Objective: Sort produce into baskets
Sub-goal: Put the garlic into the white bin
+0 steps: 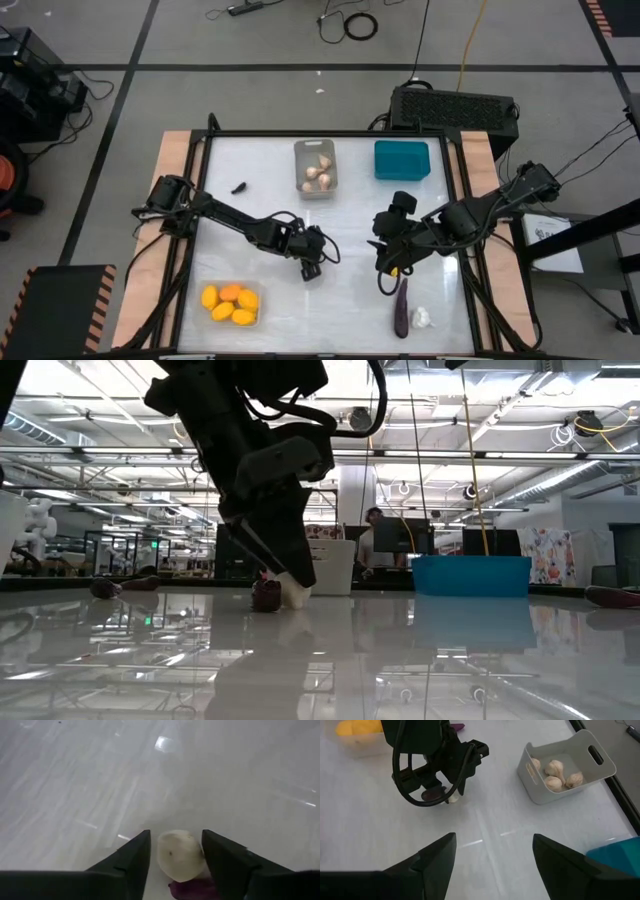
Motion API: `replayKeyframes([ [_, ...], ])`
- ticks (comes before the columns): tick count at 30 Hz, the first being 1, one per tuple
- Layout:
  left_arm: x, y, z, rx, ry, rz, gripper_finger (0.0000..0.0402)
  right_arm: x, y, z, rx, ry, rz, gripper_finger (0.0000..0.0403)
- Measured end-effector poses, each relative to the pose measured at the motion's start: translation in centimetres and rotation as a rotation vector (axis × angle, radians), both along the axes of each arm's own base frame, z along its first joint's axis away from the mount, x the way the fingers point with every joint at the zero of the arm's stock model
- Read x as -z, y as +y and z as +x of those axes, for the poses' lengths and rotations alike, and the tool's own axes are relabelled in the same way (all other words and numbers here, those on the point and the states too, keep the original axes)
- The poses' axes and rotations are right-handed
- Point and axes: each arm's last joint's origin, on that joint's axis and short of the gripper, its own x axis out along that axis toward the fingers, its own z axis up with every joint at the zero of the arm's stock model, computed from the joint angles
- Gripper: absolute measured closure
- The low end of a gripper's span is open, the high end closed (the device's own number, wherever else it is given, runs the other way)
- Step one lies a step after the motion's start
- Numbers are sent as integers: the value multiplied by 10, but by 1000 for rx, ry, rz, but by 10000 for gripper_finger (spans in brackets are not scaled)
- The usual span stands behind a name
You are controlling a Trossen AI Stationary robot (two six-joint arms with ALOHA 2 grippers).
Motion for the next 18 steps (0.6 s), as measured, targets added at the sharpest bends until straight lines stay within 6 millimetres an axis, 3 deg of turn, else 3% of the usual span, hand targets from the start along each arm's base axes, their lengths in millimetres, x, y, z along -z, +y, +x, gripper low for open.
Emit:
replayKeyframes([
  [10, 0, 4, 1, 2, 5, -25, 299, 0, 0, 0, 6, -2, 5, 147],
  [15, -4, 10, 2, 7, 4, -68, 314, 0, 0, 0, 17, -4, 13, 147],
  [18, -17, 17, 2, 3, -30, -75, 315, 1, 0, -1, 30, 2, 18, 147],
])
